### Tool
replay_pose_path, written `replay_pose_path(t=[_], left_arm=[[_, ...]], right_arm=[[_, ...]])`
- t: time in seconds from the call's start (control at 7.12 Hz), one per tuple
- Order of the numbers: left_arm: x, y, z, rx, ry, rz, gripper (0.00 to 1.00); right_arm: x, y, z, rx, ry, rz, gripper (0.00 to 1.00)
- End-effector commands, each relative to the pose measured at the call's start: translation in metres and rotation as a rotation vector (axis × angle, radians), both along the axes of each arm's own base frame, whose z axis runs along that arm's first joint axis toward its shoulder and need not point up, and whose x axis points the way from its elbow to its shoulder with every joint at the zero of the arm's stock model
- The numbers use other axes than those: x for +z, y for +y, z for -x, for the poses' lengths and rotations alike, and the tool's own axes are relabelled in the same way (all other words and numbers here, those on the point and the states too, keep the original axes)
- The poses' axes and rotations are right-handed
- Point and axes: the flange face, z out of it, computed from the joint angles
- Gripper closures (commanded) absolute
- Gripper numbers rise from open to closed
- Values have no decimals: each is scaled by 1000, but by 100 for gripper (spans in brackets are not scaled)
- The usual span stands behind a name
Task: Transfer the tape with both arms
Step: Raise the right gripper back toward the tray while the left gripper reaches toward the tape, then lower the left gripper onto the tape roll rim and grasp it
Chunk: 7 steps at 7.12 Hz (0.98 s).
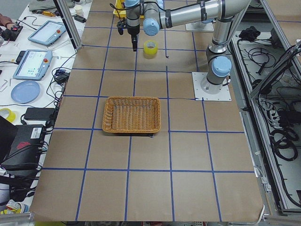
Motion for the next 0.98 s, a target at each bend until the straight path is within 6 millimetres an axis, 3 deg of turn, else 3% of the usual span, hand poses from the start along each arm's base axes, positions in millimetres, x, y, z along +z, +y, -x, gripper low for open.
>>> replay_pose_path(t=[0.0,0.14,0.28,0.84], left_arm=[[-42,16,52,4,-11,-25,0],[-73,34,70,16,-23,-74,0],[-79,42,83,42,-24,-74,0],[-136,61,135,21,-36,-132,0]], right_arm=[[-10,17,4,-4,-1,66,0],[-9,18,5,-6,1,57,0],[-9,18,5,-6,1,58,0],[-5,17,4,-6,-2,69,0]])
